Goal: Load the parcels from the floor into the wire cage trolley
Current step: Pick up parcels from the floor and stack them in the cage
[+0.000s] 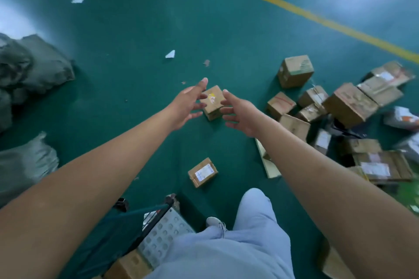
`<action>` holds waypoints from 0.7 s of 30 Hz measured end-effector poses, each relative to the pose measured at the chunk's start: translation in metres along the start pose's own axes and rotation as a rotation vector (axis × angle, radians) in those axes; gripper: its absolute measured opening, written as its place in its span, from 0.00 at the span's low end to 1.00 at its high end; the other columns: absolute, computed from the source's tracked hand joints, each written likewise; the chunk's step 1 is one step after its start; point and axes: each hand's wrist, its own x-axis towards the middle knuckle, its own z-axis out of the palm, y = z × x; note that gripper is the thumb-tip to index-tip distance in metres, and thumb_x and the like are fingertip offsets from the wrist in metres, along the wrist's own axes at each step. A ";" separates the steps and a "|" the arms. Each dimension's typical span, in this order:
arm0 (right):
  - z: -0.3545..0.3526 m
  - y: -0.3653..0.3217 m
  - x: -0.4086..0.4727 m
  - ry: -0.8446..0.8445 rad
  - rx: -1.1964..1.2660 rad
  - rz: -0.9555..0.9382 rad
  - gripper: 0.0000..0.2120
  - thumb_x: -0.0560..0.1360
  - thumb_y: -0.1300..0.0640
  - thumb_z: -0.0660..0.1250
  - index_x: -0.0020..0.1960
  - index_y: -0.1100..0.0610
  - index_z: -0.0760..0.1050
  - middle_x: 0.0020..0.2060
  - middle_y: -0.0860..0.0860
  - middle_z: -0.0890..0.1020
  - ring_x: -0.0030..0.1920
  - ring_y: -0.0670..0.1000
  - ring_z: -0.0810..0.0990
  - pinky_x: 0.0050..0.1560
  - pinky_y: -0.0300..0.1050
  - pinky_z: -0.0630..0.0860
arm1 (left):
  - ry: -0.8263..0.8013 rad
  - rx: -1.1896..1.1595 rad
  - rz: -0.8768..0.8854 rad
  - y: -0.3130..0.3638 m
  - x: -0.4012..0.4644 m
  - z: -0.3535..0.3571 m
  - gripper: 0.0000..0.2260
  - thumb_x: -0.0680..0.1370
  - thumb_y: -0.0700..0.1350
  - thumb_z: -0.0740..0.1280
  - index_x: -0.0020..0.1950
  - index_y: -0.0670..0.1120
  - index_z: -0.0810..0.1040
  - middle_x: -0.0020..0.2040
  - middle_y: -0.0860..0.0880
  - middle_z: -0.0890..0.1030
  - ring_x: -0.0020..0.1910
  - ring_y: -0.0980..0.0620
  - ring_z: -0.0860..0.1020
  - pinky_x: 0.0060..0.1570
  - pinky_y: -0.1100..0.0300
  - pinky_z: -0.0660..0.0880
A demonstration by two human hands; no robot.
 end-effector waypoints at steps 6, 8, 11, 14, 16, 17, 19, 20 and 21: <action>-0.078 0.006 0.001 0.121 0.110 0.037 0.23 0.79 0.33 0.62 0.60 0.51 0.78 0.60 0.52 0.80 0.60 0.54 0.78 0.65 0.54 0.76 | -0.121 0.072 -0.037 0.025 0.048 0.074 0.28 0.79 0.68 0.63 0.70 0.50 0.75 0.64 0.50 0.79 0.62 0.48 0.79 0.65 0.48 0.77; -0.106 0.003 0.002 0.151 0.136 0.042 0.26 0.79 0.33 0.62 0.65 0.53 0.77 0.61 0.52 0.80 0.61 0.54 0.78 0.65 0.54 0.76 | -0.135 0.088 -0.043 0.037 0.061 0.100 0.28 0.78 0.69 0.64 0.69 0.50 0.75 0.64 0.51 0.79 0.62 0.49 0.79 0.63 0.49 0.77; -0.149 -0.006 0.001 0.191 0.179 0.051 0.28 0.80 0.34 0.62 0.67 0.55 0.76 0.62 0.53 0.80 0.62 0.55 0.78 0.68 0.56 0.75 | -0.175 0.099 -0.047 0.056 0.079 0.140 0.28 0.78 0.68 0.64 0.70 0.50 0.75 0.64 0.51 0.79 0.62 0.49 0.80 0.65 0.48 0.77; -0.192 -0.020 -0.005 0.220 0.216 0.048 0.28 0.81 0.36 0.61 0.69 0.56 0.75 0.62 0.54 0.80 0.63 0.56 0.78 0.69 0.56 0.74 | -0.226 0.113 -0.041 0.082 0.093 0.184 0.27 0.79 0.67 0.64 0.70 0.51 0.75 0.65 0.51 0.79 0.63 0.49 0.79 0.67 0.47 0.75; -0.219 -0.027 -0.006 0.251 0.233 0.040 0.28 0.81 0.36 0.61 0.68 0.56 0.75 0.62 0.54 0.80 0.63 0.57 0.78 0.69 0.56 0.74 | -0.236 0.122 -0.031 0.099 0.104 0.212 0.26 0.79 0.67 0.63 0.69 0.50 0.75 0.64 0.51 0.79 0.62 0.49 0.79 0.67 0.46 0.75; -0.232 -0.029 -0.006 0.263 0.239 0.037 0.28 0.81 0.35 0.61 0.68 0.56 0.75 0.61 0.54 0.80 0.62 0.56 0.78 0.69 0.56 0.75 | -0.241 0.126 -0.026 0.107 0.109 0.225 0.25 0.80 0.66 0.63 0.68 0.50 0.75 0.64 0.51 0.79 0.62 0.49 0.79 0.67 0.46 0.75; -0.259 -0.031 -0.005 0.288 0.257 0.036 0.27 0.80 0.35 0.62 0.67 0.55 0.76 0.61 0.53 0.81 0.61 0.55 0.79 0.68 0.56 0.75 | -0.268 0.138 -0.020 0.120 0.119 0.253 0.25 0.80 0.66 0.63 0.68 0.50 0.75 0.64 0.50 0.79 0.62 0.49 0.79 0.67 0.46 0.75; -0.271 -0.030 -0.005 0.299 0.270 0.040 0.27 0.80 0.34 0.62 0.66 0.55 0.76 0.60 0.53 0.81 0.60 0.55 0.79 0.68 0.56 0.75 | -0.285 0.149 -0.018 0.126 0.121 0.264 0.25 0.80 0.66 0.63 0.68 0.50 0.75 0.65 0.50 0.79 0.62 0.49 0.79 0.67 0.46 0.75; -0.283 -0.031 -0.007 0.309 0.286 0.038 0.27 0.80 0.34 0.62 0.66 0.55 0.76 0.59 0.53 0.81 0.60 0.55 0.79 0.67 0.55 0.75 | -0.305 0.163 -0.014 0.131 0.125 0.275 0.26 0.80 0.66 0.63 0.69 0.50 0.74 0.65 0.50 0.78 0.63 0.48 0.79 0.67 0.47 0.75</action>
